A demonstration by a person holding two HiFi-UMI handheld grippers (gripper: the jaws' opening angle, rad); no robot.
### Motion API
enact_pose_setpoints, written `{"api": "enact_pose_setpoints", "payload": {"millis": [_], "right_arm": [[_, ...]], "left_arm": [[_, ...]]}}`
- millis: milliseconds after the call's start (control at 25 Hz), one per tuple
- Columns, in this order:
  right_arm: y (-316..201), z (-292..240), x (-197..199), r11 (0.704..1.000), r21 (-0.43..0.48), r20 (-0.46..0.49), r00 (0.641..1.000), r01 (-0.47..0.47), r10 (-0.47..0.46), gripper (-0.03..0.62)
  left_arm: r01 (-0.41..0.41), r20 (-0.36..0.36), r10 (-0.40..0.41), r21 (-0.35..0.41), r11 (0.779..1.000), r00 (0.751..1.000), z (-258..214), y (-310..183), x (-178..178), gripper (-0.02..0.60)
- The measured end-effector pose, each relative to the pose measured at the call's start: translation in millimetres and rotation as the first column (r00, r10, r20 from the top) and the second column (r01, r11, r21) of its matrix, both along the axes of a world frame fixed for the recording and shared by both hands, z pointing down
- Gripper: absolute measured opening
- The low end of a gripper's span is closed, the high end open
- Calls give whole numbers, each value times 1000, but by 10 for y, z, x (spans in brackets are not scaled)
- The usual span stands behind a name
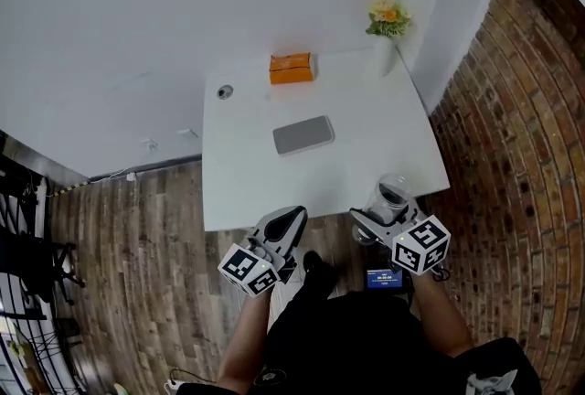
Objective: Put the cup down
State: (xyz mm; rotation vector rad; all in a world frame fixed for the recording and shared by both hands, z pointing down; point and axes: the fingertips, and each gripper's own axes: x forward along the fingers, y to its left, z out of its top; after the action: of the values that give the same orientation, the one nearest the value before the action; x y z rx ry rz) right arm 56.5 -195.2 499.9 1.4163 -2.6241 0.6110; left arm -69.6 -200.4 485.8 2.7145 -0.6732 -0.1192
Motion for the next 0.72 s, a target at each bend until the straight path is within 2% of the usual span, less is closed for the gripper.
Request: {"api": "enact_pose_setpoints", "payload": {"millis": [320, 720], "right_arm": [[-528, 3, -164, 1000, -11, 23, 1000, -20, 21, 351], [-802, 10, -393, 1000, -21, 5, 1000, 17, -17, 351]], "left_arm": [[-100, 26, 100, 5, 995, 995, -23, -530, -17, 6], [-138, 31, 139, -23, 990, 990, 70, -752, -40, 6]]}}
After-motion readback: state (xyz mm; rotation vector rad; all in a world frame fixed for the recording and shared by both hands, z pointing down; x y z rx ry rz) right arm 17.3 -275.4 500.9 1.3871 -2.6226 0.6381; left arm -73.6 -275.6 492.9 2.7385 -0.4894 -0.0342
